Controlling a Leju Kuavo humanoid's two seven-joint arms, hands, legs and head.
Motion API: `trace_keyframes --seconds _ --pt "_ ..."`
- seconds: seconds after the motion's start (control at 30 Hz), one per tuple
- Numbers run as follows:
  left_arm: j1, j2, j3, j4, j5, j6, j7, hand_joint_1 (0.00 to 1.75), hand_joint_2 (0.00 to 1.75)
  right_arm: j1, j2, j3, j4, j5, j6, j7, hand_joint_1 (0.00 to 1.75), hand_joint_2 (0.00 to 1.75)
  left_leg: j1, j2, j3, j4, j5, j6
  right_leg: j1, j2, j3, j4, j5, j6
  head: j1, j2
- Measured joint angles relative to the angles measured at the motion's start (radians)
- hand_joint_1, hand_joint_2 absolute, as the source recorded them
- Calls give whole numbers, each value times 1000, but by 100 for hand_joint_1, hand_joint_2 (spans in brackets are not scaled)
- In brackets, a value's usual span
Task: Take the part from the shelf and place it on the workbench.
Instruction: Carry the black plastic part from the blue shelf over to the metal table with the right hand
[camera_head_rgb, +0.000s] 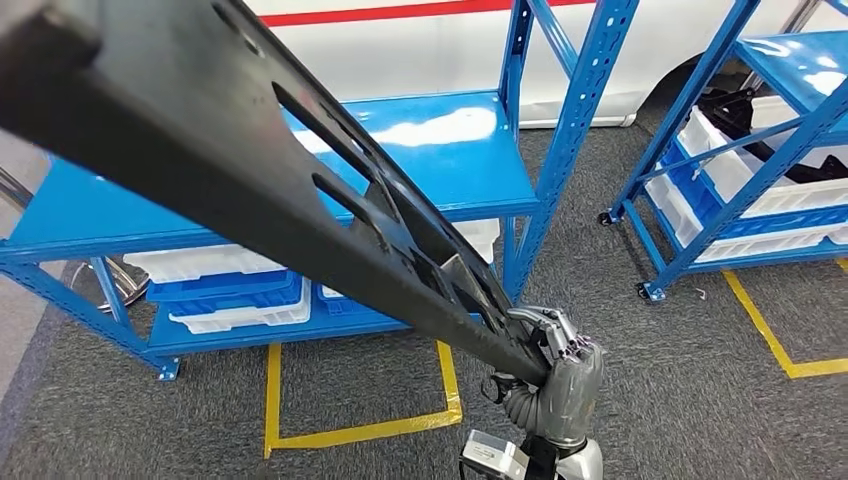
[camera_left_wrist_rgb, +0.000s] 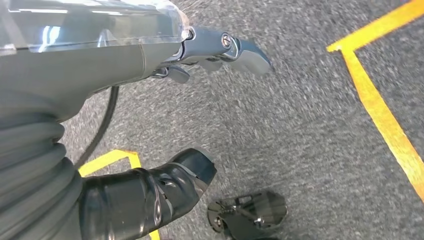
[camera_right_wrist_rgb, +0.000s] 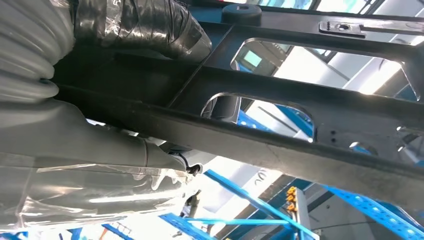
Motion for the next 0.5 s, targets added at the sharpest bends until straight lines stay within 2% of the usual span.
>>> trace_keyframes --seconds 0.03,0.07,0.1,0.13,0.17,0.2,0.27,0.3,0.4,0.43,0.5 --pt "0 0 0 0 0 0 0 0 175 0 0 0 0 0 0 0 175 175 0 0 -11 1 7 3 -2 0 -22 64 -44 4 0 0" --pt "0 0 0 0 0 -1 0 0 175 1 0 -1 0 0 0 0 175 175 0 1 -21 3 12 3 -6 0 -40 122 -76 9 0 0" --pt "0 0 0 0 0 -2 -1 0 175 1 0 -1 0 0 0 0 175 175 0 1 -32 7 15 1 -9 0 -46 158 -91 12 0 0" --pt "1 0 0 0 0 -2 -2 0 175 2 0 -2 1 0 0 0 175 175 1 1 -41 11 18 -1 -12 -1 -35 161 -88 15 0 0" --pt "1 0 1 0 0 -3 -3 0 175 2 0 -2 1 -1 0 0 175 175 2 1 -48 17 20 -3 -15 -1 -3 124 -68 17 0 0" --pt "1 0 1 0 1 -4 -4 0 175 2 -1 -2 1 -3 0 0 175 175 3 1 -54 24 20 -5 -17 -4 43 58 -42 18 0 0" --pt "1 -1 1 0 1 -3 -6 0 175 2 -1 -2 1 -10 0 0 175 175 2 3 -64 38 19 -13 -16 -11 114 -60 -14 12 0 0" --pt "1 -1 2 0 1 -3 -6 0 175 3 -1 -2 2 -14 0 0 175 175 1 4 -68 43 20 -19 -14 -13 127 -88 -12 7 0 0" --pt "2 0 6 0 1 -3 -6 0 175 5 0 -2 2 -24 0 0 175 175 2 8 -72 46 23 -36 -10 -5 122 -96 -6 -14 0 0" --pt "2 0 6 0 1 -3 -6 0 175 6 0 -2 2 -27 0 0 175 175 4 6 -76 53 15 -41 -11 -3 121 -100 -1 -22 0 0" --pt "2 0 7 0 1 -3 -7 0 175 7 0 -2 3 -34 0 0 175 175 7 0 -107 124 -37 -50 -14 1 118 -105 8 -35 -1 0"
